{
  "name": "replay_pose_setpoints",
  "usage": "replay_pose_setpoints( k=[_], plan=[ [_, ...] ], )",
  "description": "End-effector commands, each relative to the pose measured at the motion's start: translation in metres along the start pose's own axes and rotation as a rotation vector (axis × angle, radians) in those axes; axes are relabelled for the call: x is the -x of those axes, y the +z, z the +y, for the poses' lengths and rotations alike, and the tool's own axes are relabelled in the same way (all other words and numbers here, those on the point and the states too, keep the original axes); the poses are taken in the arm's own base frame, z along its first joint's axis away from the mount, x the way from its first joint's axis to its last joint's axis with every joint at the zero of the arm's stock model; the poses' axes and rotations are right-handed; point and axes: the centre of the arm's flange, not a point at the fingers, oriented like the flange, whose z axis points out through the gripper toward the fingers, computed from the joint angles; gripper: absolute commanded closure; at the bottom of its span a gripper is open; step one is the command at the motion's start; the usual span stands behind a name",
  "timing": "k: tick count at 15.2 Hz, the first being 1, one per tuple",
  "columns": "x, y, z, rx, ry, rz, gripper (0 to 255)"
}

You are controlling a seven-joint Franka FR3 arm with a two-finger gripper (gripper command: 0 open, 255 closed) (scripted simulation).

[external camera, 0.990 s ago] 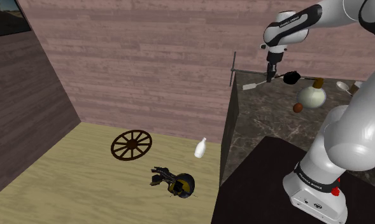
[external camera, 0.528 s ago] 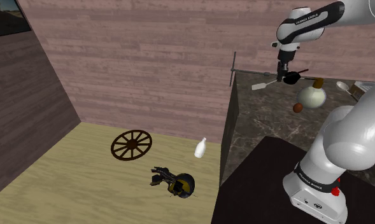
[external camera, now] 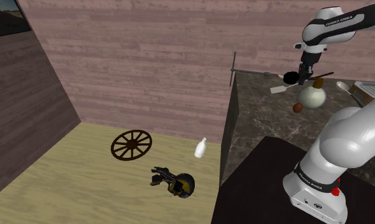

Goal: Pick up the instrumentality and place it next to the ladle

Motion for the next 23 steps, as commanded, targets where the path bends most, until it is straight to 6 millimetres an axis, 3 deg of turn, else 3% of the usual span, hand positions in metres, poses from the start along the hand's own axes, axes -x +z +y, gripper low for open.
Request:
replay_pose_setpoints(
  k=[1, 23],
  plan=[
    [0.024, 0.004, -0.007, 0.000, -0.001, -0.001, 255],
    [0.307, 0.023, -0.067, 0.000, -0.001, -0.001, 255]
  ],
)
